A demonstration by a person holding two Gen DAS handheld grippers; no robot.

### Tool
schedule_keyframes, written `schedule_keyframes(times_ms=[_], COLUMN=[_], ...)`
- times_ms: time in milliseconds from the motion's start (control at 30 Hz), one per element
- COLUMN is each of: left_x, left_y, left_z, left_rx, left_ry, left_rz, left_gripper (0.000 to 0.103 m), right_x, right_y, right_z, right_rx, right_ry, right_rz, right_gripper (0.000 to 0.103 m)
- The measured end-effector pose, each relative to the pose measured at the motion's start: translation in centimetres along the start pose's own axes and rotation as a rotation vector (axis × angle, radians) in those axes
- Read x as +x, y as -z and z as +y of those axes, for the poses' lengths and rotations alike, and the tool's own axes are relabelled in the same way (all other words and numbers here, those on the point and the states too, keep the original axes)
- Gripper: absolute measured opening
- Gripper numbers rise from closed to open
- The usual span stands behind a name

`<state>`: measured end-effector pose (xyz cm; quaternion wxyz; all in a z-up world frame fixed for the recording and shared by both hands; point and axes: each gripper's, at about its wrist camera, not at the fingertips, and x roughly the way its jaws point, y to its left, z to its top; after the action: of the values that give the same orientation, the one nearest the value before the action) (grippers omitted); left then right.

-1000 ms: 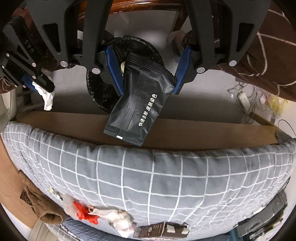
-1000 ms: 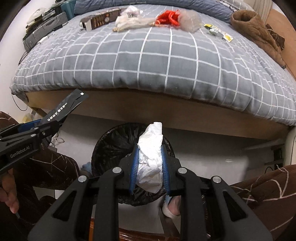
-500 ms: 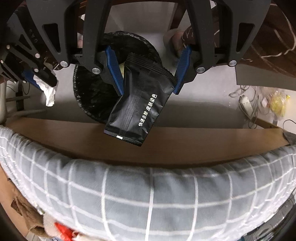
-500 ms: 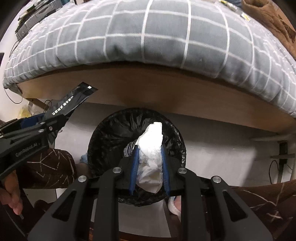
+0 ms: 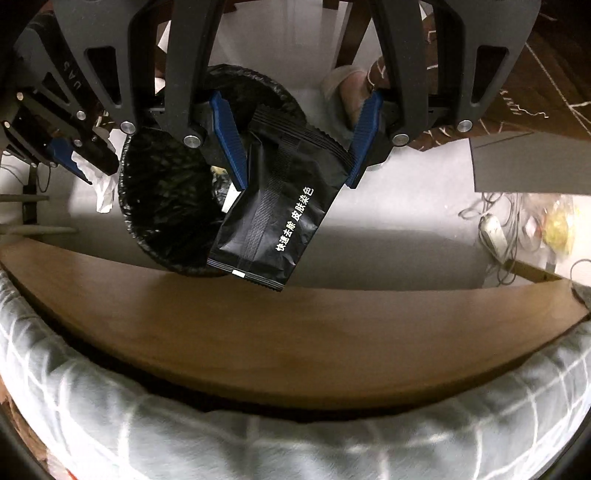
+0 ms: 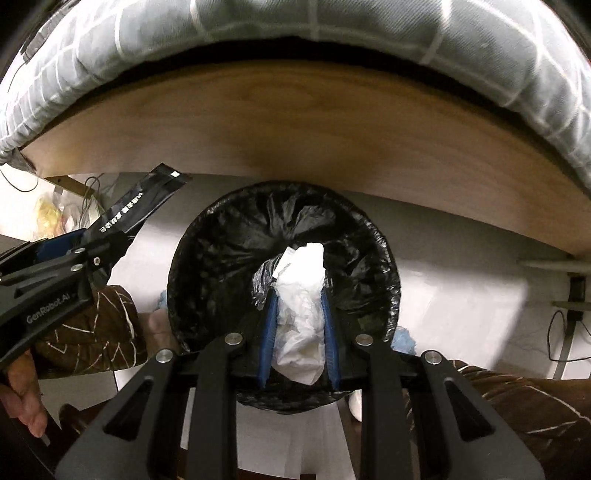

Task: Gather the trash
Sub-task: 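Lower the tissue and black packet into the bin and open both grippers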

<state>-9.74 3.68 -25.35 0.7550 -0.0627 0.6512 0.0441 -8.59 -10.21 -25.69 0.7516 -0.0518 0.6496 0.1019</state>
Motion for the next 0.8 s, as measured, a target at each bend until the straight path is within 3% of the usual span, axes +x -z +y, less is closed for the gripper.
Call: schedule_keyframes(times_ms=[167, 233, 267, 333, 400, 800], left_x=[0.4, 0.5, 0.5, 0.4, 0.3, 0.9], left_y=[0.3, 0.4, 0.4, 0.4, 0.3, 0.5], left_z=[0.8, 0.8, 0.6, 0.1, -0.5, -5.9], left_rx=[-0.02, -0.023, -0.021, -0.008, 0.005, 0.087], left_ry=[-0.009, -0.01, -0.01, -0.006, -0.015, 0.001], left_rz=[0.014, 0.017, 0.018, 0.02, 0.02, 0.039], left_gripper=[0.053, 0.053, 0.053, 0.053, 0.053, 0.053], right_x=[0.3, 0.1, 0.0, -0.5, -1.2, -2.8], right_y=[0.0, 0.1, 0.1, 0.0, -0.1, 0.6], right_z=[0.3, 0.3, 0.2, -0.1, -0.5, -8.3], right_rx=[-0.018, -0.025, -0.026, -0.031, -0.029, 0.143], right_ry=[0.005, 0.014, 0.017, 0.035, 0.054, 0.099], right_rz=[0.007, -0.005, -0.011, -0.032, -0.064, -0.122], right_gripper=[0.022, 0.027, 0.03, 0.056, 0.069, 0.091])
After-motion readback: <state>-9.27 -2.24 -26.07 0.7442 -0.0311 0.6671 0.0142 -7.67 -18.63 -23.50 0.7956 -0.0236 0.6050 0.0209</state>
